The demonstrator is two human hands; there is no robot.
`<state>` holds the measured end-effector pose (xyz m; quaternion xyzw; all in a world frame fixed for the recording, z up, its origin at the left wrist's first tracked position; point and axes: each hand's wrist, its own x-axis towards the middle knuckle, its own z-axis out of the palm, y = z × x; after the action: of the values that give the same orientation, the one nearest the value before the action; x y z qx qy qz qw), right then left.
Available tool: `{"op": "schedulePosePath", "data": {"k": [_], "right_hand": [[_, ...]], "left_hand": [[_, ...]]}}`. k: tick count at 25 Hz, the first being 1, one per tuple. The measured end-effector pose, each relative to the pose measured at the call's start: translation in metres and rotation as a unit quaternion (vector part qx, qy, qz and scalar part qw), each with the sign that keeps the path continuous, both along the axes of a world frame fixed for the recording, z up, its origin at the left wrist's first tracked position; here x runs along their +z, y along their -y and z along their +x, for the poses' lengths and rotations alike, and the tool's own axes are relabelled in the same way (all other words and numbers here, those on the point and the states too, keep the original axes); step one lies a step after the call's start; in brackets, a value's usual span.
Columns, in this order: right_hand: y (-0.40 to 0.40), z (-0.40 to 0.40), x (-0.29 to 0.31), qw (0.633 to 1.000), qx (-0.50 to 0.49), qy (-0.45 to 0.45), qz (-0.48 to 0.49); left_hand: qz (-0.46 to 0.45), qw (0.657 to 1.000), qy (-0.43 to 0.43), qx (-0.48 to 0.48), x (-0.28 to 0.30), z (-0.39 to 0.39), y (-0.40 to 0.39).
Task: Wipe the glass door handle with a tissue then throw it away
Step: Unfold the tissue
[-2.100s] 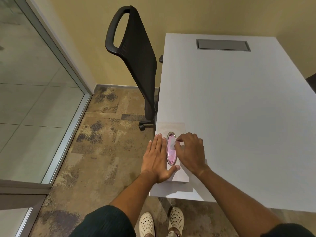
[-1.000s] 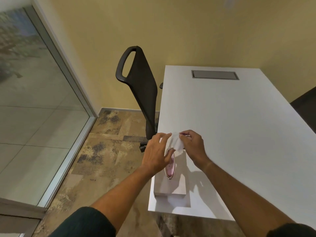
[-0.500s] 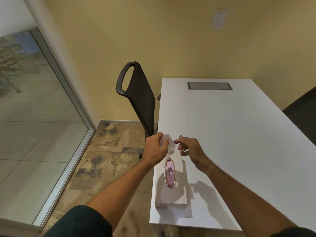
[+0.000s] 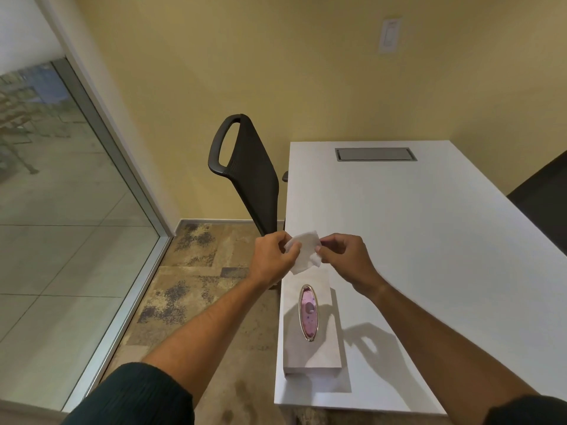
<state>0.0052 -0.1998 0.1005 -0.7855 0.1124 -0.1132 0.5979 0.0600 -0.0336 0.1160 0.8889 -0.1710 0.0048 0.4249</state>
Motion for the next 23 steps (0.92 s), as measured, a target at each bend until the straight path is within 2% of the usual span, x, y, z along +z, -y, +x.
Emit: {"op": "schedulePosePath", "data": {"k": [4,8,13,15,17,21,23], "right_hand": [[0.017,0.007,0.008,0.997,0.001,-0.007,0.079],[0.027,0.008,0.011,0.995,0.001,-0.012,0.097],[0.011,0.007,0.008,0.995,-0.063,-0.009,-0.073],[0.005,0.006,0.008,0.991,-0.082,0.003,-0.102],[0.000,0.006,0.008,0.994,-0.044,0.001,-0.100],[-0.008,0.005,0.007,0.993,0.096,-0.014,-0.071],[-0.012,0.004,0.006,0.990,0.111,-0.012,-0.089]], "left_hand": [[-0.032,0.999,-0.022,-0.011,0.011,0.005,-0.007],[-0.055,0.998,-0.040,-0.016,0.018,0.007,-0.010],[-0.083,0.992,-0.091,-0.012,0.017,0.006,-0.004],[-0.084,0.992,-0.095,-0.004,0.016,0.006,-0.002],[-0.095,0.990,-0.106,0.001,0.017,0.006,-0.001],[-0.121,0.985,-0.125,-0.003,0.021,0.006,0.000],[-0.137,0.982,-0.134,0.002,0.022,0.004,0.000]]}}
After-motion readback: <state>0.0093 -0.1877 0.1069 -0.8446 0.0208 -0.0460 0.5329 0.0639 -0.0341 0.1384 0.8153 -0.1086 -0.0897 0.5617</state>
